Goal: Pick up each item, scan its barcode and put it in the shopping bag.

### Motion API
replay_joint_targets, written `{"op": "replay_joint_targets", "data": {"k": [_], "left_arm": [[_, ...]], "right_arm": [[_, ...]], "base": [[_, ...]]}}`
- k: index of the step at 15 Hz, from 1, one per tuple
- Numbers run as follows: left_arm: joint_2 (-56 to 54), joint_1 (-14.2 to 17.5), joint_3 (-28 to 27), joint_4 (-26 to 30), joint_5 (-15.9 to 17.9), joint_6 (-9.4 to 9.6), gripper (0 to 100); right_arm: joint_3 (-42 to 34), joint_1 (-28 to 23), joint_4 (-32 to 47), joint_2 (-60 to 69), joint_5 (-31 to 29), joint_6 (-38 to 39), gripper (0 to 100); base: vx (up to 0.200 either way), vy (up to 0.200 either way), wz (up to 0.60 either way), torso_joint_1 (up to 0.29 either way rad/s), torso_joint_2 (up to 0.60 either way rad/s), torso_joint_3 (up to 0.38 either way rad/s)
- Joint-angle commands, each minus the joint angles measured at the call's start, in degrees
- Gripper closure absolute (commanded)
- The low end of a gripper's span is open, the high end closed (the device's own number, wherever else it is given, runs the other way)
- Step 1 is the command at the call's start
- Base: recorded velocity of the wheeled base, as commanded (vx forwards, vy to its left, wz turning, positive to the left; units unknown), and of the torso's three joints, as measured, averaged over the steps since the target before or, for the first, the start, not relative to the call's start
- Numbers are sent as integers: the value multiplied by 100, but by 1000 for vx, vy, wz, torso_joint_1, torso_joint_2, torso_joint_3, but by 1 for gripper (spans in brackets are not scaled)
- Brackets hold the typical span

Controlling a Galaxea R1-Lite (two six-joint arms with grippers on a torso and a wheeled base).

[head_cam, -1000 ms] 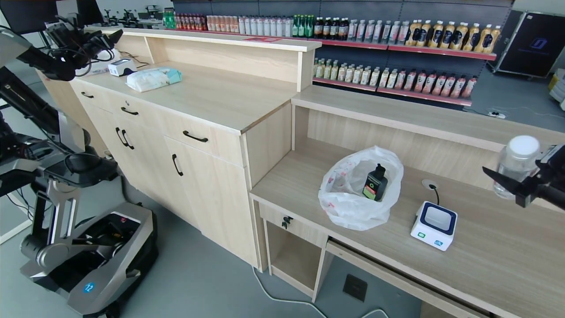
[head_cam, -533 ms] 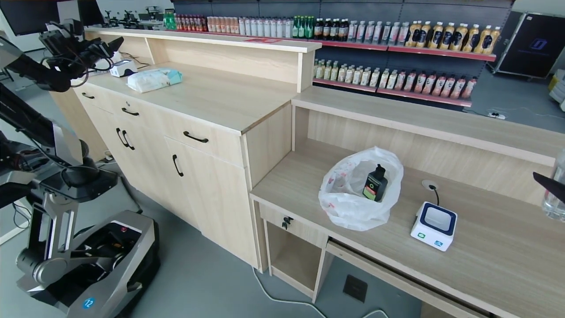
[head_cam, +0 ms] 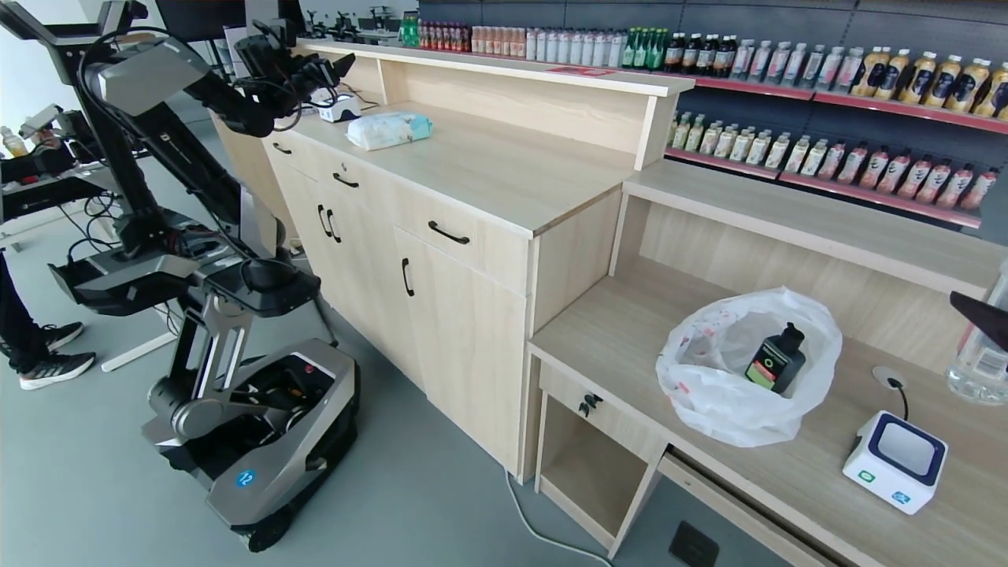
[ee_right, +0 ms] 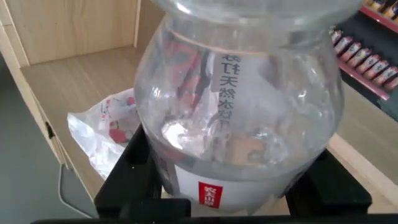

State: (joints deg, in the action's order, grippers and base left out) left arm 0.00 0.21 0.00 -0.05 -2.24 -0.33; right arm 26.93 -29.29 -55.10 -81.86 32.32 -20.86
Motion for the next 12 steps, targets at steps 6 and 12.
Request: {"op": "replay_joint_targets", "data": {"k": [6,12], "left_arm": [[0,-3,0,5,-4,-2,0],[0,-3,0,5,-4,-2,0]], "right_arm": [[23,345,-502,-1754,20,363,100],[524,882,-2426,-3556,55,864,100]], "base": [[0,0,0,0,0,0],[0,0,0,0,0,0]]}}
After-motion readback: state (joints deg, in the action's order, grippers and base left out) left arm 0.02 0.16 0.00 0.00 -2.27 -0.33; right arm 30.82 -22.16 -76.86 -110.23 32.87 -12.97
